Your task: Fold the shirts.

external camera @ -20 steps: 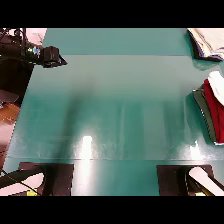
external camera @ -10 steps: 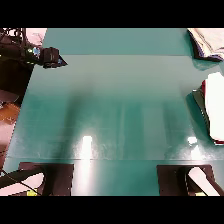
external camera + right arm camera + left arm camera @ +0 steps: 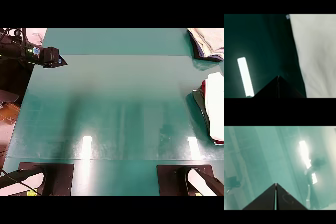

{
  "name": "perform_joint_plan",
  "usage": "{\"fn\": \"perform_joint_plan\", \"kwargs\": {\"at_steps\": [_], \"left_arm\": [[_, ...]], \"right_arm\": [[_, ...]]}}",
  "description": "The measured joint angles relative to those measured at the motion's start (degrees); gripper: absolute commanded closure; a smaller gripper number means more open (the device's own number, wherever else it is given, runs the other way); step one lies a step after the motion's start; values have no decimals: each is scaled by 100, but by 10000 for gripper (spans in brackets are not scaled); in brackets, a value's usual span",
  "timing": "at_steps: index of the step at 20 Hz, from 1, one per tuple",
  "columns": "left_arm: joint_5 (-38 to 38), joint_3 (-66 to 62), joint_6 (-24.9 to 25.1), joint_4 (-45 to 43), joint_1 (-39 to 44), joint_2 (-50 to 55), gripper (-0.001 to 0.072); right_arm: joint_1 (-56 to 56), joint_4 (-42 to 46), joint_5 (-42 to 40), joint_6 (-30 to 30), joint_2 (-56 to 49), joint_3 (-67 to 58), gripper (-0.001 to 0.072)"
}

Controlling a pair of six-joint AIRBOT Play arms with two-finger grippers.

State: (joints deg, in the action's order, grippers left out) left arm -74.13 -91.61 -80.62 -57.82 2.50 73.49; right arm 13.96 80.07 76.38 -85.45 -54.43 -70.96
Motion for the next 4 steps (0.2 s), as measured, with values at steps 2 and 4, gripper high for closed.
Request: {"fn": "perform_joint_plan", "kwargs": {"at_steps": [2, 4], "left_arm": [[11, 0, 0, 0, 0, 0, 680], [20, 0, 2, 0, 0, 0, 680]], "right_arm": [[-293, -20, -61, 0, 0, 0, 695], [-479, -35, -85, 0, 0, 0, 696]]}}
